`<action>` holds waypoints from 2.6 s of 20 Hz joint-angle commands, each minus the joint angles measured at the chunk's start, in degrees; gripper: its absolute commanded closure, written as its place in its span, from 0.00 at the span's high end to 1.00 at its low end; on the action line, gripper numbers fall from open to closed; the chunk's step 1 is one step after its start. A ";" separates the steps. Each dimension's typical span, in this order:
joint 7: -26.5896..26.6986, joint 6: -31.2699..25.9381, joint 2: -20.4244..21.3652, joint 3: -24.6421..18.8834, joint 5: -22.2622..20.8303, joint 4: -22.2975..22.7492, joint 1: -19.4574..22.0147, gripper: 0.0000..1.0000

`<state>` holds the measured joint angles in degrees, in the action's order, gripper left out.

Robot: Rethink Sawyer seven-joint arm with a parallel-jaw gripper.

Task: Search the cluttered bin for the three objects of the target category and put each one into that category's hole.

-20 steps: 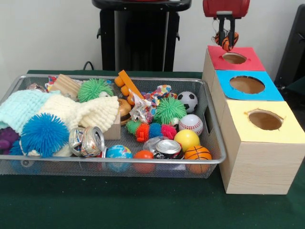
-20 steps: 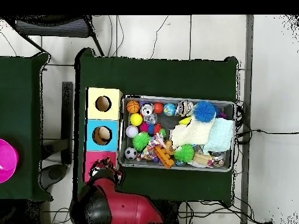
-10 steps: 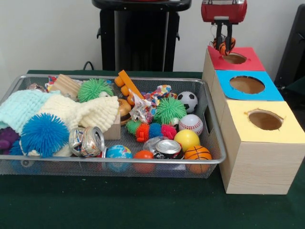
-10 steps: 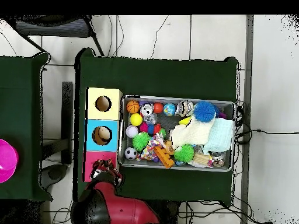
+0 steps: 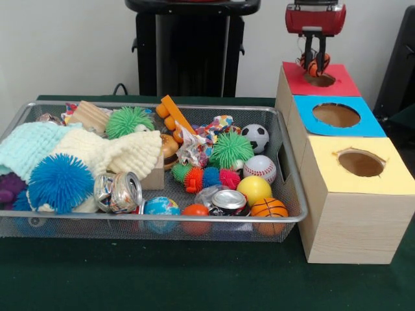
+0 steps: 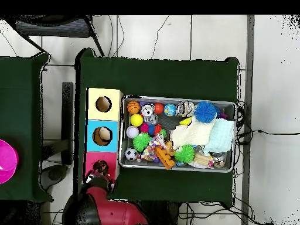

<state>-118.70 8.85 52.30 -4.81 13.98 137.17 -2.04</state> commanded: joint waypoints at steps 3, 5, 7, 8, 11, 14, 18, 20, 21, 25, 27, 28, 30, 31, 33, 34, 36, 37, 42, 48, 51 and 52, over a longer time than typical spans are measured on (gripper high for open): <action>-17.16 4.01 -2.12 0.38 4.63 0.17 -1.44 0.00; -16.76 4.34 -2.83 0.12 4.03 -0.60 -0.73 0.00; -16.00 4.23 -3.57 0.86 4.13 -1.45 -0.88 0.00; -15.59 4.82 -3.80 1.08 3.74 -1.79 -0.86 0.00; -14.59 5.24 -4.32 2.05 3.62 -2.56 -1.24 1.00; -13.79 4.91 -4.44 3.08 4.05 -2.96 -2.03 1.00; -13.73 4.03 -4.39 3.44 4.31 -3.04 -2.28 1.00; -14.17 2.69 -3.94 3.11 4.63 -2.79 -1.90 1.00; -14.03 2.32 -3.76 3.22 4.62 -2.84 -1.79 1.00; -13.99 2.15 -3.26 3.37 4.50 -2.78 -1.59 1.00; -14.03 2.02 -2.80 3.61 4.67 -2.62 -1.84 1.00; -13.86 1.77 -2.50 3.94 4.82 -2.62 -2.05 1.00; -13.72 1.34 -1.85 3.98 4.76 -2.55 -1.88 1.00; -13.82 1.46 -1.41 3.67 4.43 -2.43 -1.40 1.00; -14.58 2.12 -0.08 2.64 3.77 -2.11 -0.35 1.00; -14.94 2.28 0.79 2.11 3.46 -1.96 0.19 1.00; -15.83 2.74 2.40 0.83 2.88 -1.71 1.22 1.00; -16.77 3.40 3.15 -0.44 2.27 -1.43 2.23 1.00; -20.19 8.30 3.39 -5.27 -0.70 -1.32 6.50 1.00; -21.22 12.39 1.64 -7.88 -2.43 -1.48 9.00 1.00; -19.32 10.87 2.15 -7.01 -1.47 -1.24 8.44 1.00; -17.92 9.32 2.59 -6.26 -0.91 -1.24 8.04 1.00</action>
<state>-121.84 17.58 55.09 -6.48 13.47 137.18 5.23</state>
